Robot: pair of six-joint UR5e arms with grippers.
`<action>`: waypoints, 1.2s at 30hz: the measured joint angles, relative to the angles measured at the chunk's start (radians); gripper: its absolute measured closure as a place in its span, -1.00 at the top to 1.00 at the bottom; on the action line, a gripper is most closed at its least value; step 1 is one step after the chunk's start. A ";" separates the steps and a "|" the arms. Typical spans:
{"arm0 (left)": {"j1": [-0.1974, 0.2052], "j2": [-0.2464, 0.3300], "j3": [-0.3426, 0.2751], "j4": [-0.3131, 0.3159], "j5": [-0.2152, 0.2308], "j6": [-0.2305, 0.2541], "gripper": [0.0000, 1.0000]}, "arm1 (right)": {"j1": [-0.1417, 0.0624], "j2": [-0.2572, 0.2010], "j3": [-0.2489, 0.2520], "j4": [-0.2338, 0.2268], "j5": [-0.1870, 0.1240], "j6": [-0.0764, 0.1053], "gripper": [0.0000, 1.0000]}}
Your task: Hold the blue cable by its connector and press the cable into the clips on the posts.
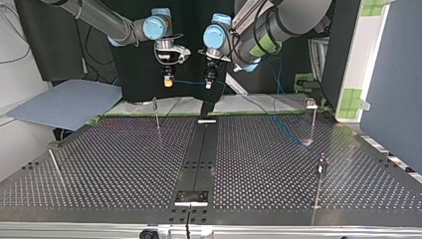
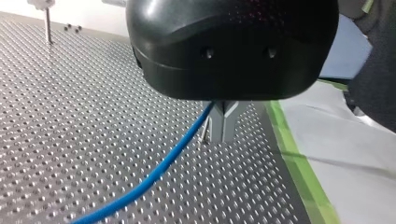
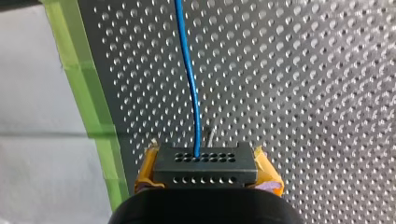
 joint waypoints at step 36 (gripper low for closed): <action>-0.111 -0.121 0.172 0.072 -0.134 -0.010 -0.99 | -0.280 0.002 0.134 -0.174 -0.215 -0.008 -1.00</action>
